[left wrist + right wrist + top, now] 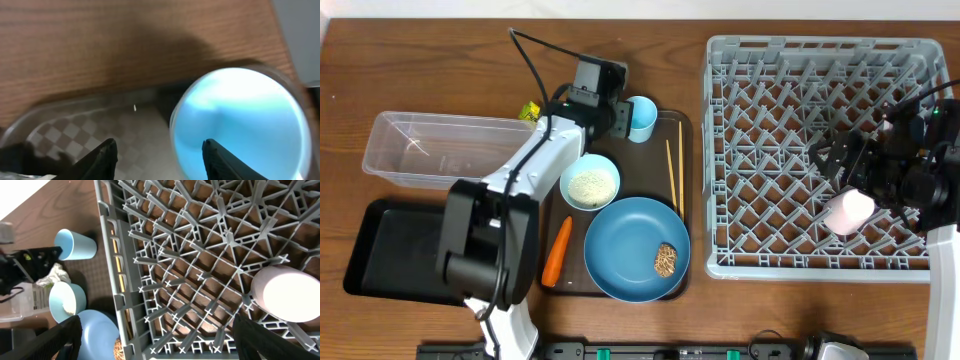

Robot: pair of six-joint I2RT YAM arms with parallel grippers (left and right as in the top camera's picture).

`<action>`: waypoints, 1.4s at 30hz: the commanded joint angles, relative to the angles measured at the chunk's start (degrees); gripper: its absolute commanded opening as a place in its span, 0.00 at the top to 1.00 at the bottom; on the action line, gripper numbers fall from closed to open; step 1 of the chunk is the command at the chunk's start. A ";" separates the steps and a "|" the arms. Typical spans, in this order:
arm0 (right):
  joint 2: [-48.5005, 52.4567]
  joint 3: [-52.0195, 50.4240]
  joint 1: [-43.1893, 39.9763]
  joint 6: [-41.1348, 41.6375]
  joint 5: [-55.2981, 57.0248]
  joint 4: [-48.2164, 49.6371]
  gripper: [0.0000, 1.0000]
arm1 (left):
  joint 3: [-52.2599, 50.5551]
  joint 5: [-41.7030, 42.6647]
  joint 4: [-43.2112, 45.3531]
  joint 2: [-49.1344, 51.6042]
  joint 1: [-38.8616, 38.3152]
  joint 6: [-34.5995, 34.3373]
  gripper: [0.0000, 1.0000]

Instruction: Sort waste into correct bins and load items into the dishwasher rack

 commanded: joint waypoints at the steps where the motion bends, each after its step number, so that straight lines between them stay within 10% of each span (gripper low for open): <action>1: -0.20 0.68 0.26 -0.79 -0.61 0.11 0.11 | 0.68 0.83 -0.07 2.60 -0.04 -1.62 0.49; 11: -0.20 0.68 0.26 -1.25 -0.15 0.13 0.11 | 0.68 1.01 -1.22 3.45 -0.02 -3.34 0.94; 24: -0.22 0.68 0.26 -7.78 -3.56 1.97 0.09 | 0.68 15.04 -5.40 -15.43 1.09 -6.56 0.94; 31: -0.48 0.68 0.26 -25.59 -35.04 6.64 0.10 | 0.68 41.07 -7.23 -28.98 4.42 -11.23 0.93; 42: -0.48 0.68 7.80 -26.27 -64.52 22.47 0.17 | 0.68 62.55 -7.02 -38.95 3.39 -21.07 0.94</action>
